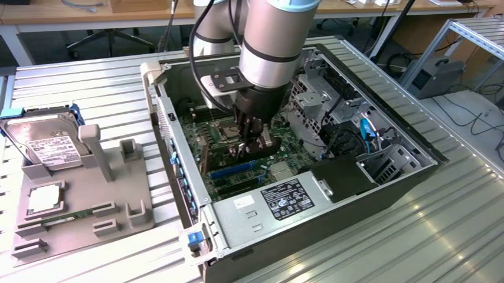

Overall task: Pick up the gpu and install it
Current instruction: 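Insert the gpu into the slot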

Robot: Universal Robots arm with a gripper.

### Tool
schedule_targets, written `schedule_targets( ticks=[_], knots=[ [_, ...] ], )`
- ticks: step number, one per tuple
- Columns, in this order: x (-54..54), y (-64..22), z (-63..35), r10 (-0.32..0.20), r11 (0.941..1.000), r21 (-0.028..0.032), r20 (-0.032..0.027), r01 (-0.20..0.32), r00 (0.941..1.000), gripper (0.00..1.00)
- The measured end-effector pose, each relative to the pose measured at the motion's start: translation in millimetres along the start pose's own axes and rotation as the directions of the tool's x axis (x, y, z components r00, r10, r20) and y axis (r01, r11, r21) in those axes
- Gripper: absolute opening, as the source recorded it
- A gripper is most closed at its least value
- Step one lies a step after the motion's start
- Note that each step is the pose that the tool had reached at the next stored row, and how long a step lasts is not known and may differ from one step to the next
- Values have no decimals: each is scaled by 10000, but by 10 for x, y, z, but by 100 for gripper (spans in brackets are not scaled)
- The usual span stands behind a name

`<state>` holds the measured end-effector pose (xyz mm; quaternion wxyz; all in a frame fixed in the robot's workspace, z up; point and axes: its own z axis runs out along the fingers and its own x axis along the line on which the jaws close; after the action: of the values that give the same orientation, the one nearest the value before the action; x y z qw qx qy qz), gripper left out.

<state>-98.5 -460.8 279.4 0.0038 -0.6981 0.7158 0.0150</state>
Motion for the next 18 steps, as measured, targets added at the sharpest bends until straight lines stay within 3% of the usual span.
schedule_targets(
  ticks=[6,14,18],
  knots=[
    [2,66,6,2,10000,-1,-15,-2,10000,27],
    [3,78,18,52,10000,2,-74,-52,10000,27],
    [3,83,21,193,9998,7,-73,-193,9998,27]
  ],
)
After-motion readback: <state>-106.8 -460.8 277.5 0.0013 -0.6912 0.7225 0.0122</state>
